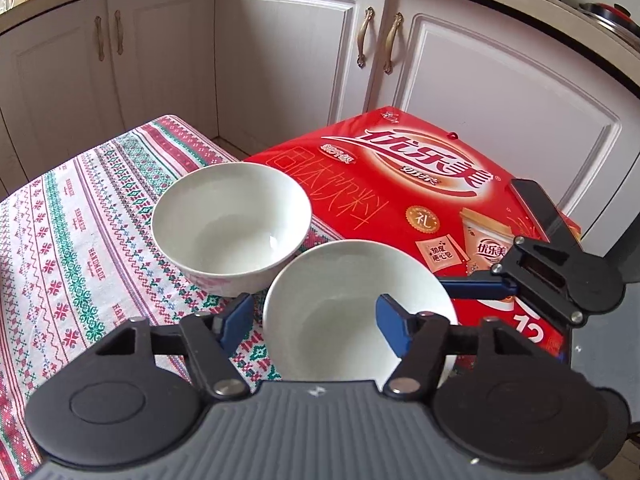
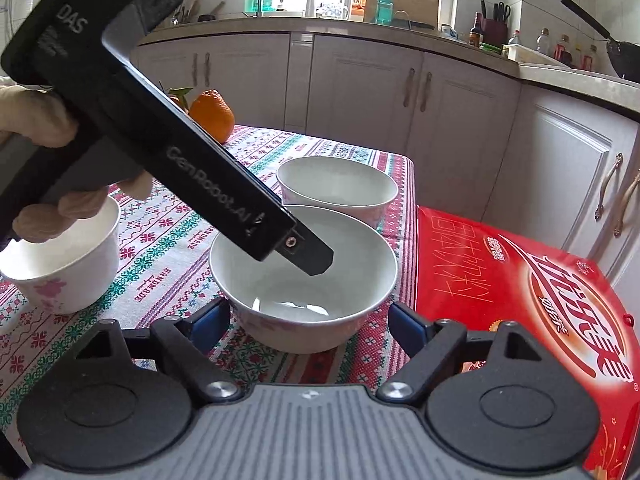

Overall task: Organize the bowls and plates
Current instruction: 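Carry the bowl with left tool and lower it into the bowl at right tool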

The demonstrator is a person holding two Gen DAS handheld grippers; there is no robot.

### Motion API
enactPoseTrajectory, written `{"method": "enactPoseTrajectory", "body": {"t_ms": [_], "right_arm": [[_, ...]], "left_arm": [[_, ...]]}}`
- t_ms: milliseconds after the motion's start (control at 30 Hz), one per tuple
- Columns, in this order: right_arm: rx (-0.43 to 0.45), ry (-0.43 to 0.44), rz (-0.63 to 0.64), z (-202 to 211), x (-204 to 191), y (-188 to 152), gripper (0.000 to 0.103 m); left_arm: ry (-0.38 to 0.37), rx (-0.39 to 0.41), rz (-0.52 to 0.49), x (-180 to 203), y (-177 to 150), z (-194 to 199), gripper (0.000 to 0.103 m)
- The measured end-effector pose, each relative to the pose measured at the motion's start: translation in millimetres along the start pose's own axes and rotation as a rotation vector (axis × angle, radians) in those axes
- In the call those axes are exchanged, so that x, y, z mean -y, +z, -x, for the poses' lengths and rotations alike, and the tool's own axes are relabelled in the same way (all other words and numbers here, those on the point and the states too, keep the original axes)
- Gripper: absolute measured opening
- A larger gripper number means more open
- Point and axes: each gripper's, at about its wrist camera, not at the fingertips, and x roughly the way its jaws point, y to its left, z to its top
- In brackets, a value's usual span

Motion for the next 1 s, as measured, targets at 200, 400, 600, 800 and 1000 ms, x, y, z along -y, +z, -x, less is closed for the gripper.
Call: {"method": "enactPoseTrajectory", "body": {"t_ms": [200, 400, 600, 800, 1000], "right_arm": [[0.001, 0.008, 0.020, -0.3, -2.0, 0.5, 0.086], [-0.006, 0.007, 0.019, 0.4, -2.3, 1.7, 0.086], [-0.006, 0.019, 0.005, 5.0, -4.0, 5.4, 0.086], [-0.006, 0.021, 0.026, 13.8, -11.8, 8.9, 0.086], [-0.004, 0.031, 0.044, 25.7, -22.7, 11.4, 0.086]], "left_arm": [[-0.020, -0.012, 0.001, -3.1, 1.9, -3.6, 0.060], [-0.035, -0.017, -0.008, -3.1, 2.4, -4.5, 0.058], [-0.026, -0.017, -0.015, -1.1, 0.0, -0.6, 0.058], [-0.031, 0.000, -0.008, 0.2, -4.5, 13.5, 0.058], [-0.031, 0.021, -0.006, 2.8, -12.3, 33.0, 0.058]]}}
